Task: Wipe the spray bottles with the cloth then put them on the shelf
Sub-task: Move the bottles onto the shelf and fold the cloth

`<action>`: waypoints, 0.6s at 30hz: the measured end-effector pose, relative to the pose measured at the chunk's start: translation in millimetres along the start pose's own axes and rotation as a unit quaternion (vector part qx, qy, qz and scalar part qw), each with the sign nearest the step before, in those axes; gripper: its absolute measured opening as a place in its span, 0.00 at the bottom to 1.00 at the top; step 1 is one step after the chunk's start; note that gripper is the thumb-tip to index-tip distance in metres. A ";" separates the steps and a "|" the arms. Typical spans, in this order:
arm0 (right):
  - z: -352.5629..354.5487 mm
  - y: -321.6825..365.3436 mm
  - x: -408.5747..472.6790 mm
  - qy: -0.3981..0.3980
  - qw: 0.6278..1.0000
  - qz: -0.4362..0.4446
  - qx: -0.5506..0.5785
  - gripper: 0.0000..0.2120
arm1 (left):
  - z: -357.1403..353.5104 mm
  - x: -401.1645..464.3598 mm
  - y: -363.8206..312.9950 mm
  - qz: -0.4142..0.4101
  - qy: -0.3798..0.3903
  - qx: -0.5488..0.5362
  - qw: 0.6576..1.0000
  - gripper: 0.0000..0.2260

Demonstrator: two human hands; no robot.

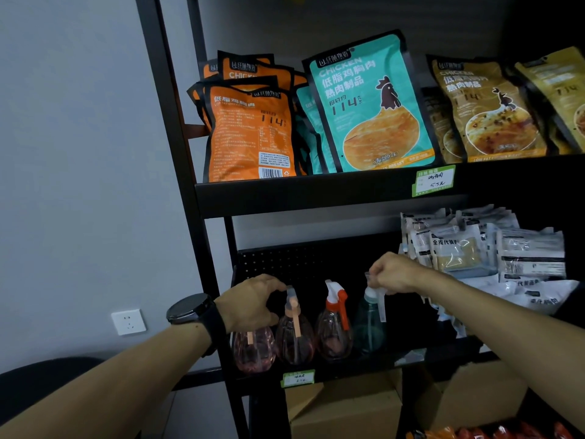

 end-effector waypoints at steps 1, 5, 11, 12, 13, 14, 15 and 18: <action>-0.1 -1.3 0.5 0.000 1.000 -0.002 0.014 0.09 | 0.1 0.1 -0.3 0.000 0.001 0.001 1.000 0.29; -0.9 -2.0 1.8 0.013 0.999 -0.004 0.047 0.11 | 0.9 0.7 -0.6 0.002 0.002 0.002 1.000 0.29; 0.8 2.0 0.6 0.004 1.000 -0.017 0.021 0.11 | 3.1 1.9 -1.1 0.003 0.005 0.001 1.000 0.29; 3.7 6.2 -0.5 -0.014 1.000 -0.009 0.006 0.12 | 4.3 2.2 -1.2 0.004 0.004 0.001 1.000 0.29; 5.9 12.3 -1.9 -0.030 1.000 0.004 -0.007 0.10 | 6.0 2.2 -1.6 0.006 0.002 0.002 1.000 0.29; 7.3 19.5 -3.4 -0.043 0.999 0.025 -0.009 0.10 | 7.9 2.3 -2.2 0.008 0.001 0.002 1.000 0.29; 7.4 26.8 -4.6 -0.046 0.998 0.045 -0.006 0.17 | 9.9 2.4 -2.8 0.009 -0.002 0.002 1.000 0.28; 0.9 54.4 -16.3 -0.027 0.993 0.118 -0.001 0.28 | 17.7 1.1 -5.3 0.011 -0.010 0.009 1.000 0.28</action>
Point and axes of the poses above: each hand's wrist, its own x-axis towards the middle knuckle, its own z-axis out of the back of the hand, y = z × x, the point moved 8 cm from there along x, towards the middle knuckle, and after that the axes turned 11 degrees about x, right-handed, at the moved point
